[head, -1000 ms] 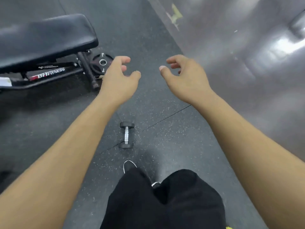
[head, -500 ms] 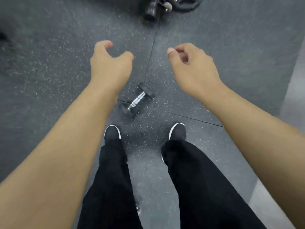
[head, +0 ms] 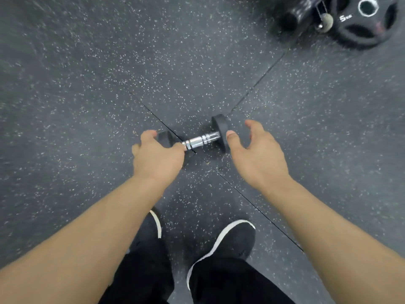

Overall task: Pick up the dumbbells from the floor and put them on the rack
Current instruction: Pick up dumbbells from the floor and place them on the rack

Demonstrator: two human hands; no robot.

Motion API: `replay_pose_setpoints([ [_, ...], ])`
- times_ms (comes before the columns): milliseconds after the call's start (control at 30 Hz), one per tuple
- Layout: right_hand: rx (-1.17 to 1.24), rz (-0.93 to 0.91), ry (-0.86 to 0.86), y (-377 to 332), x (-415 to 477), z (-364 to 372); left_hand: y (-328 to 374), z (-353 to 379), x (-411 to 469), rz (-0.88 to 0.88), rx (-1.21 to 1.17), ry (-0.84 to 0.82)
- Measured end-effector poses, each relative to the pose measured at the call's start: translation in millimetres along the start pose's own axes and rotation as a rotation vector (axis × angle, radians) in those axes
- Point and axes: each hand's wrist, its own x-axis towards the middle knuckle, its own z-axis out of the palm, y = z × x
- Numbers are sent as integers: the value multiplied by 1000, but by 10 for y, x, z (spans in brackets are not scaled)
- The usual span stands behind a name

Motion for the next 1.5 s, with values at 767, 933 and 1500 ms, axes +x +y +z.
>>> replay_pose_setpoints([
  [767,132,91,-48,426,1451,1066,-690,717,1366,-221,-333,-48],
  [933,345,162,-76,466,1525,1153,-692,719,1458,-293,-432,-160],
  [1500,410,-168,33,-2472,-853,-1862,1590,-2546,-1161,133,-510,-96],
])
